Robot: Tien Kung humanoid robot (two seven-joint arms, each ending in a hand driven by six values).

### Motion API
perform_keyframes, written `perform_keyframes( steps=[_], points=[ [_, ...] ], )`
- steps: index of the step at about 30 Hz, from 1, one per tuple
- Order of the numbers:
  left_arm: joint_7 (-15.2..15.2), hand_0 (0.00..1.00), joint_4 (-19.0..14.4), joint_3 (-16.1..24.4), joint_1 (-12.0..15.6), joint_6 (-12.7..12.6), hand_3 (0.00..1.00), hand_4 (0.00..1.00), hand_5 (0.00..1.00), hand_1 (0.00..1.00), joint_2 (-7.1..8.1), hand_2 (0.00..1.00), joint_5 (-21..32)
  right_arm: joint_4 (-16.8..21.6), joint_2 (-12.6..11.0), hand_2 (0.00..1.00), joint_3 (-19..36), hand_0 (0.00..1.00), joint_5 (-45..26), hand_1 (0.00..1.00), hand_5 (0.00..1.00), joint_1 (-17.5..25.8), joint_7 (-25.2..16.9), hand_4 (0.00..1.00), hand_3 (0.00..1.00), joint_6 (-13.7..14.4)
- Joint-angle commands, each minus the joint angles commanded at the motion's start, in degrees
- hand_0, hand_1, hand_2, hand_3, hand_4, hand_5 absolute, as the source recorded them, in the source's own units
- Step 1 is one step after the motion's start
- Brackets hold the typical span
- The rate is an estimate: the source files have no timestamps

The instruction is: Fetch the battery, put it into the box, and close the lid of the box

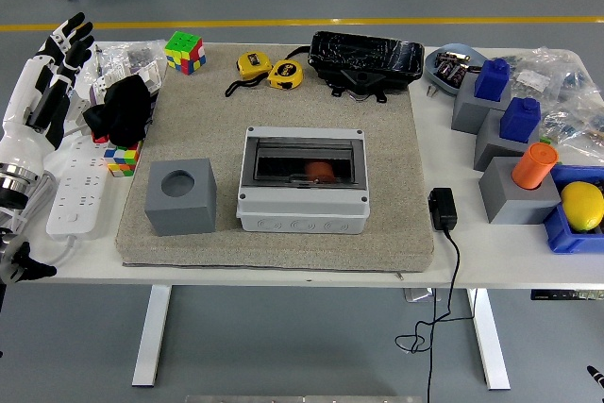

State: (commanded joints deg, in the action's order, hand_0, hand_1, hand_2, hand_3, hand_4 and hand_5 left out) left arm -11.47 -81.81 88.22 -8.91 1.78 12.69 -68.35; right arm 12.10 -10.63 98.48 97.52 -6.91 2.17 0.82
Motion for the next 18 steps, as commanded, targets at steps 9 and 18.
perform_keyframes(
  steps=[9,18],
  points=[
    [0.6,0.883,0.9,-1.4,0.2,0.5,0.823,0.998,0.929,0.864,-0.63,0.833,0.4,0.0,0.3,0.737,0.3,0.794,0.2,0.737,0.94,0.1,0.0,0.998,0.792,0.0],
    [0.2,0.862,2.0,-1.4,0.3,-0.1,0.81,0.998,0.95,0.855,-1.58,0.821,0.3,0.0,0.5,0.737,0.7,0.794,0.4,0.737,0.94,0.2,0.0,0.998,0.792,0.0]
  ],
)
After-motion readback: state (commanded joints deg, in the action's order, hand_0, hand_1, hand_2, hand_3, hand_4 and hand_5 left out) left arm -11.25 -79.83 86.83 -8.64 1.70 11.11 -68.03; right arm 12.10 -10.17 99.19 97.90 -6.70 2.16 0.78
